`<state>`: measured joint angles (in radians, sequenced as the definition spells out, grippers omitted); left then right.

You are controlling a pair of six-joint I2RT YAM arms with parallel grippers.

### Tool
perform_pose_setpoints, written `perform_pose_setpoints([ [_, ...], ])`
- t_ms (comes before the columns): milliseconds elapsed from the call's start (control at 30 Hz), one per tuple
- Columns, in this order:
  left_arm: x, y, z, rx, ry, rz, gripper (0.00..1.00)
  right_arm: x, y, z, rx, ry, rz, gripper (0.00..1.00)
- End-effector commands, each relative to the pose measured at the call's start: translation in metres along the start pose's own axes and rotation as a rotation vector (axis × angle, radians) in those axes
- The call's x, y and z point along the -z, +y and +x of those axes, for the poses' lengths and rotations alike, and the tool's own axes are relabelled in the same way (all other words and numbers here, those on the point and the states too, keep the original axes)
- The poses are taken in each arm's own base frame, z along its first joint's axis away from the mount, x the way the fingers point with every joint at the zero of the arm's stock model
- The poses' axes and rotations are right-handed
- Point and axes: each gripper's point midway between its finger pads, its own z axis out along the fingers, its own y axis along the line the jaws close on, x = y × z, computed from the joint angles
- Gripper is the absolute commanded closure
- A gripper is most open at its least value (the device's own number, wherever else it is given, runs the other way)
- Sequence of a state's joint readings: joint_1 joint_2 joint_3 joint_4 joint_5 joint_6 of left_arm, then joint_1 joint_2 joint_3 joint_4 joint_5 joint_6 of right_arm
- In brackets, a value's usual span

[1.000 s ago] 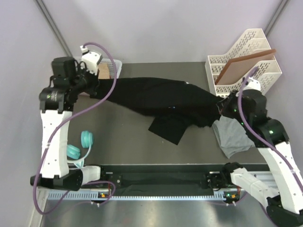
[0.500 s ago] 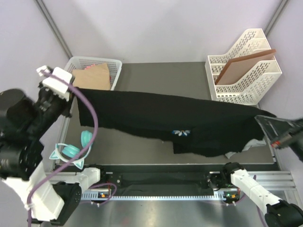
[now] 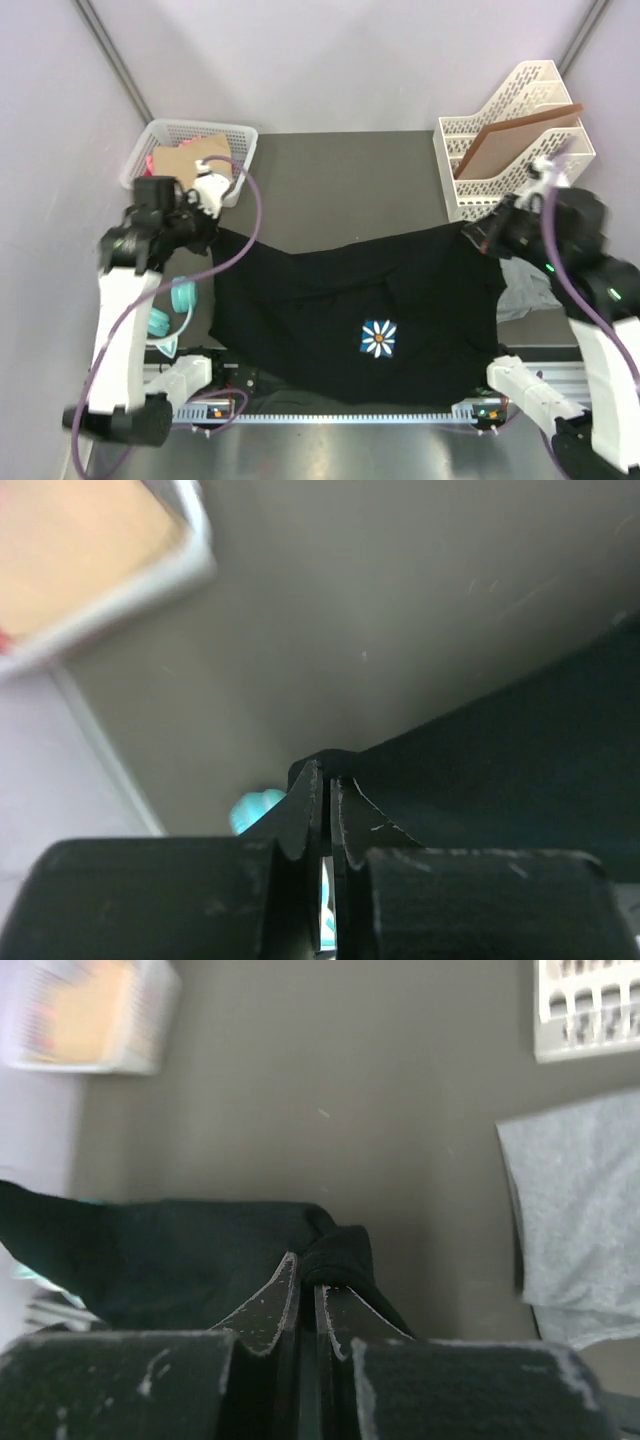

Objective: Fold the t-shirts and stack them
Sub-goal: Flatten out the tshirt

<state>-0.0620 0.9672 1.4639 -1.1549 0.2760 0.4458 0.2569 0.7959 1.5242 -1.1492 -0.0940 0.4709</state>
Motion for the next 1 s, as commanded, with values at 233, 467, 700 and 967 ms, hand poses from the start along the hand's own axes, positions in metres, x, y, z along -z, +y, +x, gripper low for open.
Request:
perform_pose_setpoints([
  [233,-0.198,0.076,0.078,0.033,0.374,-0.080,1.00,-0.180,-0.049,0.008,-0.034,0.069,0.180,1.00],
  [467,-0.255,0.107,0.089,0.066,0.477,-0.146,0.83,-0.250,-0.069,0.037,-0.046,0.188,0.221,1.00],
  [700,-0.250,0.123,0.091,0.043,0.462,-0.249,0.17,-0.295,-0.095,0.060,-0.001,0.266,0.293,1.00],
  [967,-0.185,0.054,0.069,-0.016,0.378,-0.075,0.04,-0.313,-0.110,0.056,0.068,0.298,0.365,0.38],
])
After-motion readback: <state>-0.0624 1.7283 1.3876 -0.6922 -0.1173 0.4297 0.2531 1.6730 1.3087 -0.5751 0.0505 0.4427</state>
